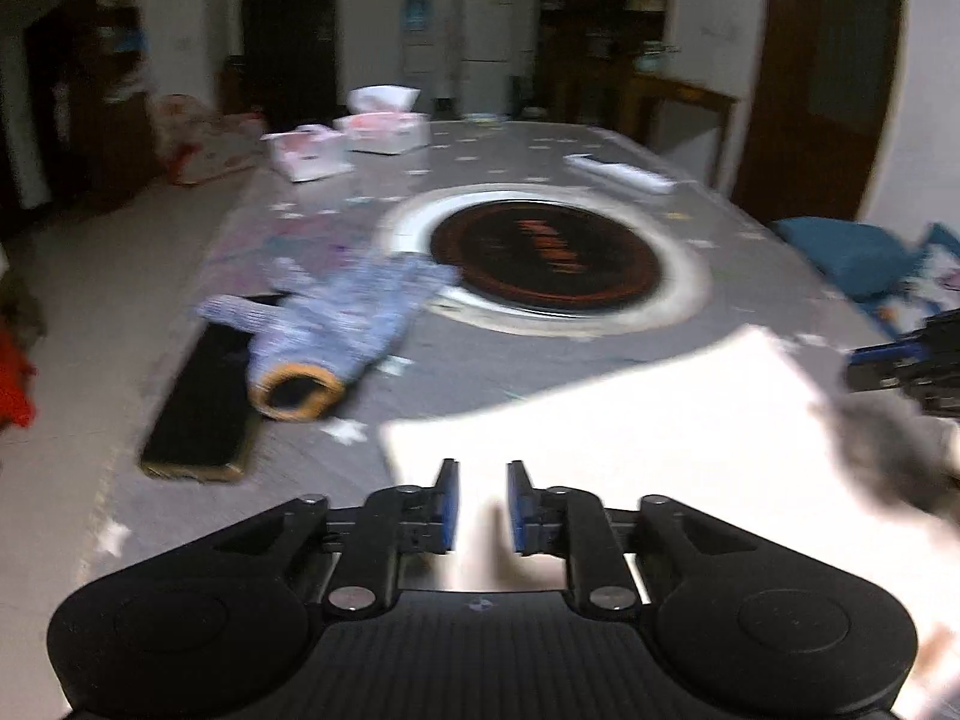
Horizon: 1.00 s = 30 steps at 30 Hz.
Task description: Fold clothes
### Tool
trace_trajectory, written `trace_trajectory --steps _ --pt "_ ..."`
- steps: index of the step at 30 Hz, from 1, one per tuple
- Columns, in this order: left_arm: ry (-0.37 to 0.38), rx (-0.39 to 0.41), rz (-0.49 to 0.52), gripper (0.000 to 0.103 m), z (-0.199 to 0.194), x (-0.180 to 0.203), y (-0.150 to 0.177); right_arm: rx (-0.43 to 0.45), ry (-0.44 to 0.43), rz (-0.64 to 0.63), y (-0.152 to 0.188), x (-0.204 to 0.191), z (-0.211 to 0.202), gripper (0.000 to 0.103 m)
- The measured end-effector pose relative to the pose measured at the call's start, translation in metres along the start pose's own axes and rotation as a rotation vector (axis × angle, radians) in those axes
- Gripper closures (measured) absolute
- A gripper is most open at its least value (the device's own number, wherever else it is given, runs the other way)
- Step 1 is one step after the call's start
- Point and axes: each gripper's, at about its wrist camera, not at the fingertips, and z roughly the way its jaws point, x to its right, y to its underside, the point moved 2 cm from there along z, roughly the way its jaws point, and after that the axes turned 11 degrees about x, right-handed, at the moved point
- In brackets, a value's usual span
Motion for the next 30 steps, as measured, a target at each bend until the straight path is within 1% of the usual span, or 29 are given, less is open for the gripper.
trace_trajectory --steps 1,3,7,9,12,14,16,17,22,25,27,30 --pt "0.008 -0.004 -0.004 0.07 -0.001 0.0 0.001 -0.006 -0.031 0.009 0.004 -0.003 -0.01 0.091" --pt "0.073 -0.01 0.019 0.068 -0.02 0.016 0.01 -0.015 -0.093 0.024 0.011 -0.011 -0.028 0.09" --pt "0.151 -0.044 0.044 0.068 -0.042 0.045 0.031 -0.041 -0.192 0.019 0.026 -0.034 -0.062 0.09" --pt "0.185 -0.059 0.042 0.069 -0.05 0.055 0.041 -0.055 -0.215 -0.02 0.035 -0.046 -0.074 0.09" --pt "0.228 -0.076 0.018 0.07 -0.058 0.064 0.054 -0.082 -0.21 -0.059 0.051 -0.057 -0.08 0.09" --pt "0.258 -0.086 0.008 0.07 -0.064 0.069 0.062 -0.11 -0.233 -0.046 0.06 -0.062 -0.081 0.09" --pt "0.29 -0.096 0.005 0.07 -0.069 0.072 0.068 -0.12 -0.267 -0.05 0.067 -0.07 -0.085 0.09" --pt "0.306 -0.101 0.003 0.07 -0.072 0.074 0.071 -0.123 -0.286 -0.05 0.069 -0.073 -0.087 0.09" --pt "0.389 -0.107 -0.001 0.069 -0.091 0.08 0.083 -0.149 -0.454 -0.032 0.079 -0.083 -0.104 0.089" --pt "0.465 -0.105 0.017 0.07 -0.111 0.08 0.088 -0.163 -0.547 -0.044 0.084 -0.089 -0.122 0.083" --pt "0.479 -0.111 0.064 0.07 -0.122 0.081 0.094 -0.187 -0.596 -0.081 0.09 -0.095 -0.134 0.082" --pt "0.501 -0.12 0.133 0.068 -0.139 0.083 0.102 -0.208 -0.63 -0.16 0.097 -0.104 -0.151 0.082"
